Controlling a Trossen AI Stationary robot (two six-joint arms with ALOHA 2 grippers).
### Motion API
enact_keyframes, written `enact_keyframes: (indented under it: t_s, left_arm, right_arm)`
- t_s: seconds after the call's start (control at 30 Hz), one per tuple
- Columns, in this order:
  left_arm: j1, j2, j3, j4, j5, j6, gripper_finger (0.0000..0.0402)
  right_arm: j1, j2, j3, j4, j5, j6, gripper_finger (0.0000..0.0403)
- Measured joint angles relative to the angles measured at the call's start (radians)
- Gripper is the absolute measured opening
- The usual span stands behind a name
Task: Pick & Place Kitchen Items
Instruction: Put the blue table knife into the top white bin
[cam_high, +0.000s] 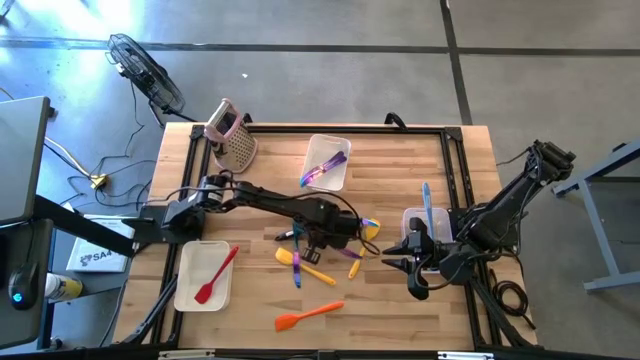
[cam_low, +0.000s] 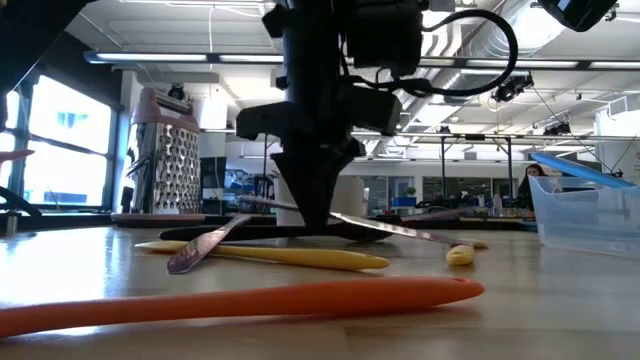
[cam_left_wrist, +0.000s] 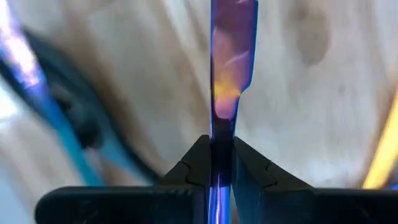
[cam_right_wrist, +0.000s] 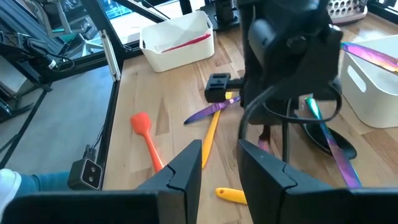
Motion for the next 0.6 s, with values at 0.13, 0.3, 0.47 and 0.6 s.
enact_keyframes:
  t_s: [0.13, 0.3, 0.47, 0.6]
  left_arm:
    - [-0.025, 0.000, 0.044, -0.070, -0.080, 0.001, 0.0029]
    - [-0.054, 0.000, 0.099, -0.143, -0.154, -0.004, 0.0029]
    - [-0.079, 0.000, 0.157, -0.255, -0.327, 0.006, 0.0029]
    - [-0.075, 0.000, 0.232, -0.435, -0.466, 0.000, 0.0029]
  right_arm:
    - [0.000, 0.000, 0.000, 0.000, 0.000, 0.000, 0.0095]
    - [0.000, 0.000, 0.000, 0.000, 0.000, 0.000, 0.0095]
    - [0.000, 0.000, 0.000, 0.000, 0.001, 0.003, 0.0095]
    - [0.000, 0.001, 0.000, 0.000, 0.001, 0.011, 0.0095]
